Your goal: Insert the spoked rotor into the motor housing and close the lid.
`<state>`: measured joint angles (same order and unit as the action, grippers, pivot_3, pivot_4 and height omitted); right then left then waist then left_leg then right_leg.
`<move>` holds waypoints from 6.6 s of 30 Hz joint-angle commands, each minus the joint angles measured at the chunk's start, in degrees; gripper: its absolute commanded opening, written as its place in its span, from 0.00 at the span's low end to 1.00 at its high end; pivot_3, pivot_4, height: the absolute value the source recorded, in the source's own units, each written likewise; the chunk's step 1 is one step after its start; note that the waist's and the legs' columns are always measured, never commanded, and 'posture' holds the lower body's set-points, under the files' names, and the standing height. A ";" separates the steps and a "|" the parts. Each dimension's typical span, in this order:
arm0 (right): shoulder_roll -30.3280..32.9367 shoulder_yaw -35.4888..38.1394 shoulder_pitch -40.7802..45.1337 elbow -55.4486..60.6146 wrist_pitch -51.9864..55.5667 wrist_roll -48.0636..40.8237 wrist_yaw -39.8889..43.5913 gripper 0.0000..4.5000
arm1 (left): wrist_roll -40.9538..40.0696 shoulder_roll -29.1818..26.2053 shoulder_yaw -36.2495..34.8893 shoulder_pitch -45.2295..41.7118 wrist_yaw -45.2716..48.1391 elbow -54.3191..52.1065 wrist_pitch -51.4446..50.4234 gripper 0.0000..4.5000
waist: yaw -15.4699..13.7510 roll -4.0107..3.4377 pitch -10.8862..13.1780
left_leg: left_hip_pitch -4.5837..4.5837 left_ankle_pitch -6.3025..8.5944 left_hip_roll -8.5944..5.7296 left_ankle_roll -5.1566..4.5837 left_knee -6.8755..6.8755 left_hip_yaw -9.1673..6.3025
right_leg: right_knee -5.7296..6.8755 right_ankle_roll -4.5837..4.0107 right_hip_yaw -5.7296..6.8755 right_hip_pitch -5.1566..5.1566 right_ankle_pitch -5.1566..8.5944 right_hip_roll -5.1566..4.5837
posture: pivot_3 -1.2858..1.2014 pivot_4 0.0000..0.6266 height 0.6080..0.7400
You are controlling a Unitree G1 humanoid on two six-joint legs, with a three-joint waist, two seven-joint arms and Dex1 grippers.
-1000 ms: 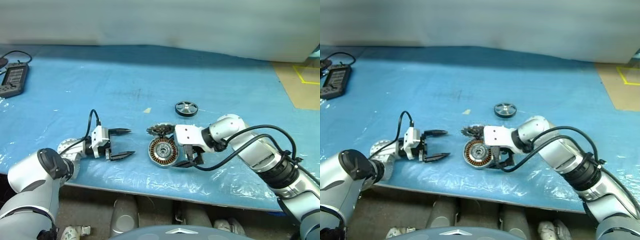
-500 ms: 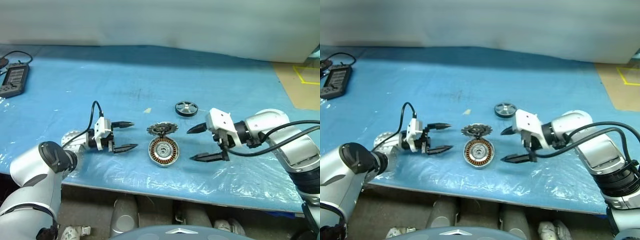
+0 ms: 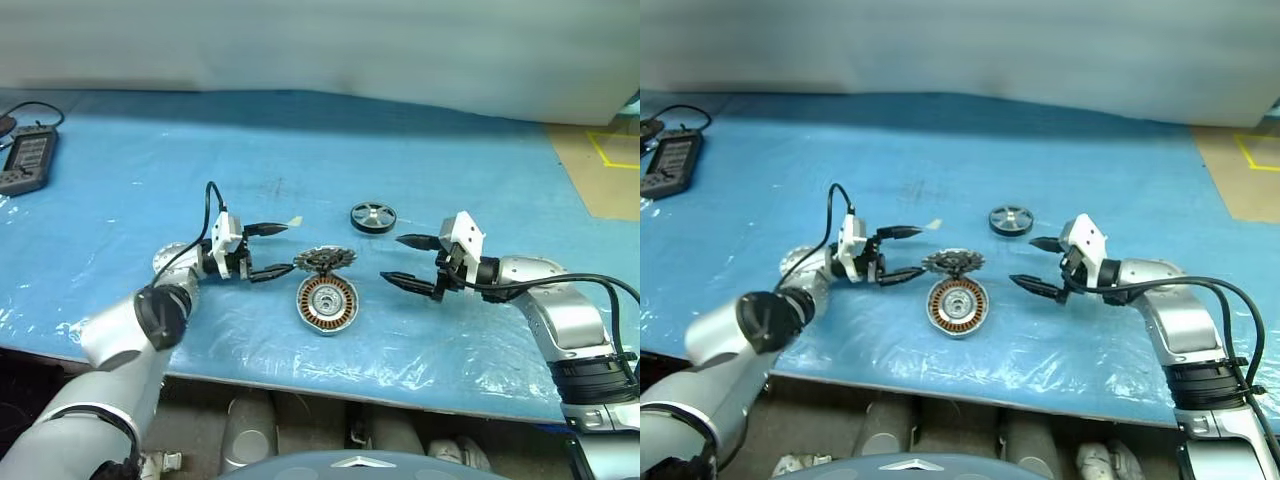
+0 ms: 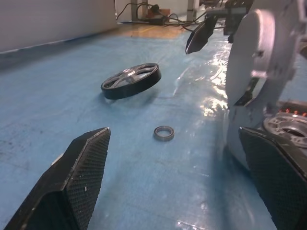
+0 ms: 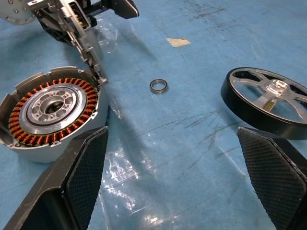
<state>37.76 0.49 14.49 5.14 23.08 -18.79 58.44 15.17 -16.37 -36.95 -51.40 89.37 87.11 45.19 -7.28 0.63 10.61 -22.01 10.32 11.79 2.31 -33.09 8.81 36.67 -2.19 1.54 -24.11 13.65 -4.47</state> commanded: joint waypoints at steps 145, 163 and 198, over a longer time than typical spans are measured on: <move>-11.28 -22.62 15.31 -14.95 -23.61 12.67 16.68 0.14 | -36.66 -10.02 38.67 43.26 -11.43 -74.09 -36.75 1.00 | 3.27 -0.05 -0.03 | 0.37 0.15 0.13 -0.21 0.23 0.62 | -0.25 -0.25 -0.24 0.09 0.01 0.18 | 0.52 0.24 1.00; -11.20 -21.47 15.84 -11.68 -18.36 9.86 17.69 0.90 | -36.75 -10.21 38.88 42.71 -12.62 -75.64 -38.26 1.00 | 3.26 -0.05 -0.03 | 0.38 0.16 0.12 -0.21 0.10 0.62 | -0.12 -0.25 -0.27 0.09 0.01 0.17 | 0.52 0.24 1.00; -11.78 -21.71 18.80 -11.25 -12.00 9.25 17.56 0.01 | -36.83 -10.21 38.95 43.21 -14.27 -78.71 -40.48 1.00 | 3.27 -0.05 -0.03 | 0.38 0.15 0.13 -0.20 0.10 0.62 | -0.10 -0.25 -0.27 0.09 0.01 0.18 | 0.52 0.24 1.00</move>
<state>26.30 -21.13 32.59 -6.50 12.14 -9.19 76.08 -20.50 -26.02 2.02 -8.55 75.27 10.60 4.73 -4.01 0.58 10.58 -21.63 10.47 11.92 2.12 -32.99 9.43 36.57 -2.44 1.27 -24.02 13.66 -4.29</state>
